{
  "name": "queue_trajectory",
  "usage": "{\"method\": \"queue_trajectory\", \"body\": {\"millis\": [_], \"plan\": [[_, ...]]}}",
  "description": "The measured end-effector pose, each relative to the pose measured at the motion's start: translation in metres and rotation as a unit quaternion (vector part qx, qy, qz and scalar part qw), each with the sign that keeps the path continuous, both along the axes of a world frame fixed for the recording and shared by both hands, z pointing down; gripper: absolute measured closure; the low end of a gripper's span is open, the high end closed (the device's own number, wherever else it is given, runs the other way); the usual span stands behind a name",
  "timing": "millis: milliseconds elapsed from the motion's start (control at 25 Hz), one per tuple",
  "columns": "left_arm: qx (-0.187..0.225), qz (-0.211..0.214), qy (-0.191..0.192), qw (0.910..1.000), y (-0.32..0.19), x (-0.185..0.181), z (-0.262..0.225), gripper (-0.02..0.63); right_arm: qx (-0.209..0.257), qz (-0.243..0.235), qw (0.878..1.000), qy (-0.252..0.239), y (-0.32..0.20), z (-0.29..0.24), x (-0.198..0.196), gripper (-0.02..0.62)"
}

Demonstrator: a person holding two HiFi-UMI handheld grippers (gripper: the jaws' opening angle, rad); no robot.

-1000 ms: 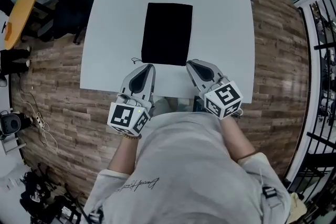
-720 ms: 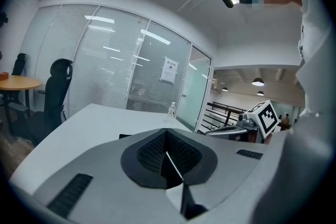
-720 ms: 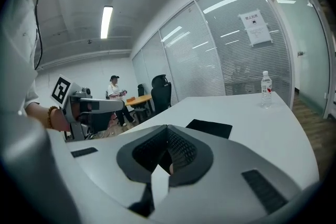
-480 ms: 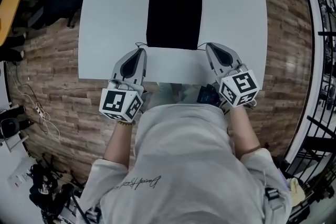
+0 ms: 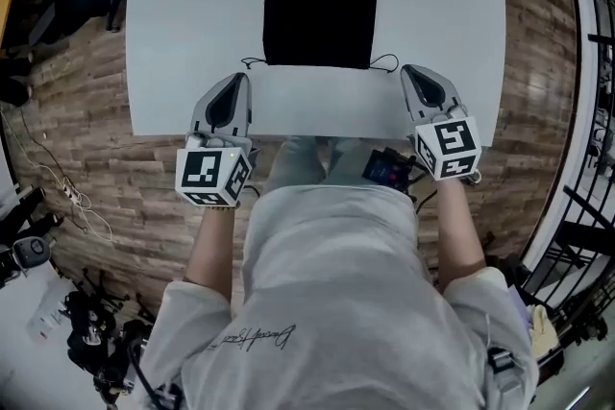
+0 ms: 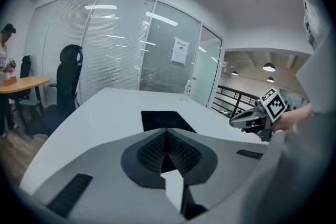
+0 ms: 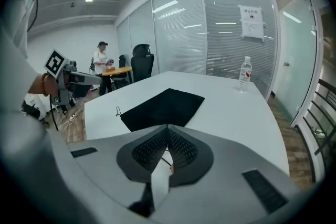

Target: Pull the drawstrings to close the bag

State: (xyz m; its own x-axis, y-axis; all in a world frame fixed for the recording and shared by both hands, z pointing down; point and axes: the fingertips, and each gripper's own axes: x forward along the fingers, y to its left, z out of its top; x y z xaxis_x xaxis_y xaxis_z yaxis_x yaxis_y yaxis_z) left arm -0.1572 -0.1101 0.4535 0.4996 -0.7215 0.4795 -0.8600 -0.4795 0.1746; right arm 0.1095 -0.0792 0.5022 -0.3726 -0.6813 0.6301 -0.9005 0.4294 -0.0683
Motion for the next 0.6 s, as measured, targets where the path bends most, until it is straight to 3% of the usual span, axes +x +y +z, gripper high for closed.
{"method": "queue_trajectory", "body": {"millis": [280, 440, 600], "plan": [[-0.034, 0.016, -0.087, 0.9955, -0.001, -0.021, 0.057, 0.594, -0.019, -0.010, 1.000, 0.013, 0.002, 0.025, 0.003, 0.571], [-0.055, 0.048, -0.136, 0.9881, -0.003, -0.026, 0.092, 0.523, -0.027, -0.003, 1.000, 0.011, 0.005, 0.032, 0.001, 0.571], [-0.072, 0.063, -0.167, 0.9813, -0.005, -0.027, 0.122, 0.494, -0.035, 0.007, 0.999, 0.004, 0.012, 0.040, -0.001, 0.571]]}}
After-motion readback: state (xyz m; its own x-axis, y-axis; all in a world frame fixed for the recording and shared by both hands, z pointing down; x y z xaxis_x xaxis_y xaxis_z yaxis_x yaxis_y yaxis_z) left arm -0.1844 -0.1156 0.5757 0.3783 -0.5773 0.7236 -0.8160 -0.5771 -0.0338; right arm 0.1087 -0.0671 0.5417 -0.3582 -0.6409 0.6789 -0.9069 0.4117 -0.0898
